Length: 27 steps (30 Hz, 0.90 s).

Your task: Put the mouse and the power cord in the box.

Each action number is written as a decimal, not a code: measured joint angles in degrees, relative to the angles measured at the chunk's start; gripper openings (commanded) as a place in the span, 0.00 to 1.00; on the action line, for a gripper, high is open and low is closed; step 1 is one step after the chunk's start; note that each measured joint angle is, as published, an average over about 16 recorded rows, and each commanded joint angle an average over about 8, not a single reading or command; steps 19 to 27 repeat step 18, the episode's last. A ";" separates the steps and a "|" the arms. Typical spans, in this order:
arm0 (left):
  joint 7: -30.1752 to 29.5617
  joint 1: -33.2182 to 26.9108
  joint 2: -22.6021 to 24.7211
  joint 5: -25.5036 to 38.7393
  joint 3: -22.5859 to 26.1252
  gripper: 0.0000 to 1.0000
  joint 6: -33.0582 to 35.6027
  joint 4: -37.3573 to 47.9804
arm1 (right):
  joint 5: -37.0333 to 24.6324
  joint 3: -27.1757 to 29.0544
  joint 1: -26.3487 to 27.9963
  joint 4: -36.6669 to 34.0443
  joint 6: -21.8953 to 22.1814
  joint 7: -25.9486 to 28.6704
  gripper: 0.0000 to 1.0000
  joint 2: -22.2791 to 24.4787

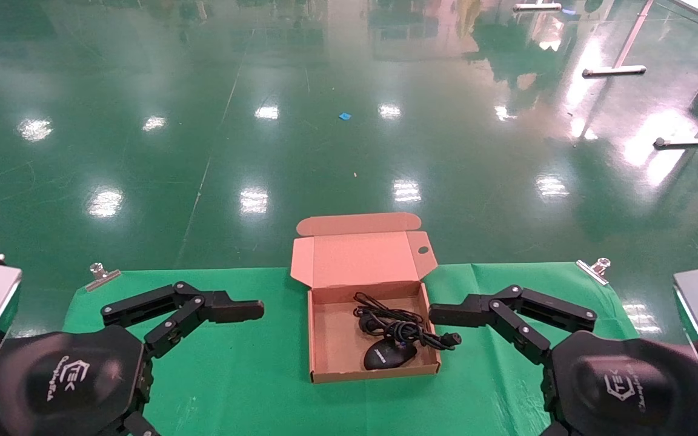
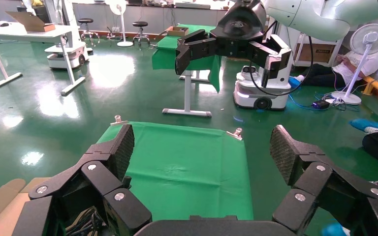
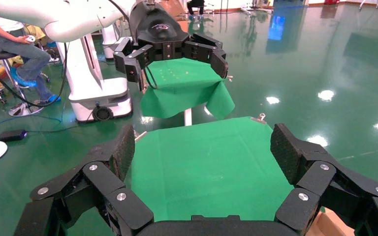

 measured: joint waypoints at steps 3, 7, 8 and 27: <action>0.01 -0.01 0.01 0.02 0.02 1.00 -0.02 0.01 | -0.01 -0.01 0.01 -0.01 0.01 -0.01 1.00 0.00; 0.01 -0.03 0.03 0.04 0.03 1.00 -0.04 0.03 | -0.03 -0.02 0.02 -0.03 0.01 -0.01 1.00 -0.01; 0.01 -0.03 0.03 0.05 0.03 1.00 -0.05 0.03 | -0.03 -0.02 0.03 -0.03 0.01 -0.02 1.00 -0.01; 0.02 -0.05 0.05 0.07 0.06 1.00 -0.08 0.06 | -0.05 -0.04 0.05 -0.06 0.01 -0.02 1.00 -0.01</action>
